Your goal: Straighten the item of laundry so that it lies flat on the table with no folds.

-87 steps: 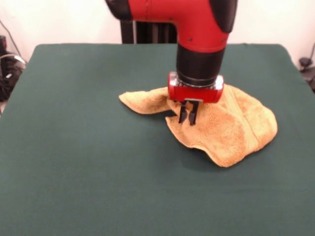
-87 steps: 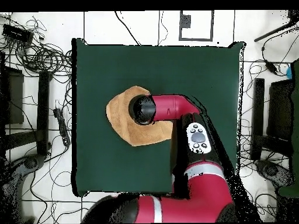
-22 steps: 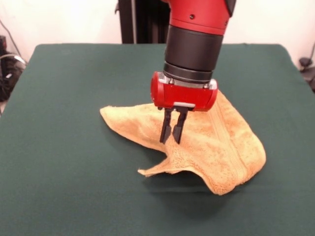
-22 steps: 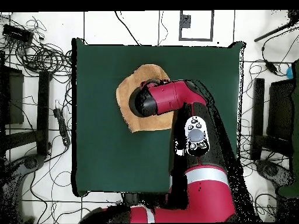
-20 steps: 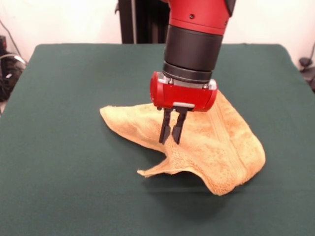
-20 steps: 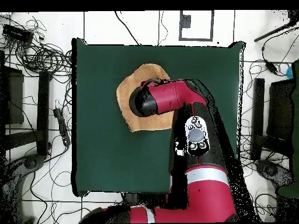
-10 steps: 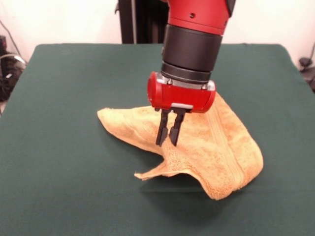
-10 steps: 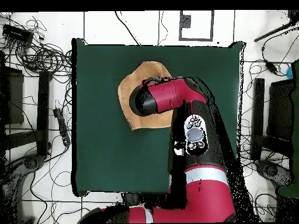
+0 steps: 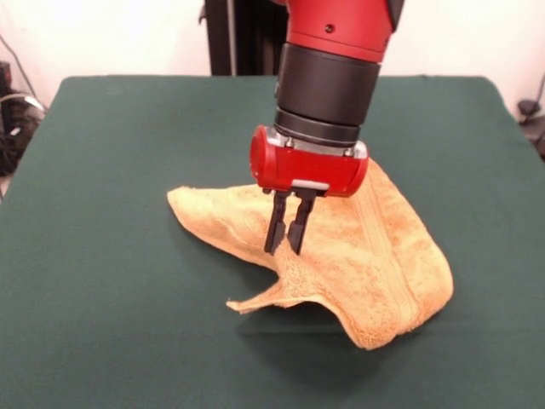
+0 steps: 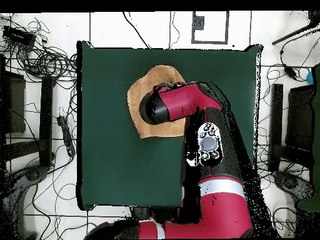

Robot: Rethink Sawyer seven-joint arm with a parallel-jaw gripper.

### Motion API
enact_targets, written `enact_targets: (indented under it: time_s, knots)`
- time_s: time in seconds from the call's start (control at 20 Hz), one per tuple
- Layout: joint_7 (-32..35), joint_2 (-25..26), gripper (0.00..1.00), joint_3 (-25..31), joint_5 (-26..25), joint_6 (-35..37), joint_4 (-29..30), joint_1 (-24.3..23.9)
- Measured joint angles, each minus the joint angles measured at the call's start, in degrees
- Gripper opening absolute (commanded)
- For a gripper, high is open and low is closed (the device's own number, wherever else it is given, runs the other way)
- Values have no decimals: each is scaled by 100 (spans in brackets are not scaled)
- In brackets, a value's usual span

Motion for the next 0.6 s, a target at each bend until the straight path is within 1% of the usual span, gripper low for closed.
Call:
enact_targets:
  time_s: [0.5, 0.55, 0.6]
  knots:
    - [0, 14, 0, 5, -5, -12, 0, -31]
    - [0, 13, 100, 5, -6, -41, 0, -31]
    - [0, 13, 100, 5, -6, -42, 0, -31]
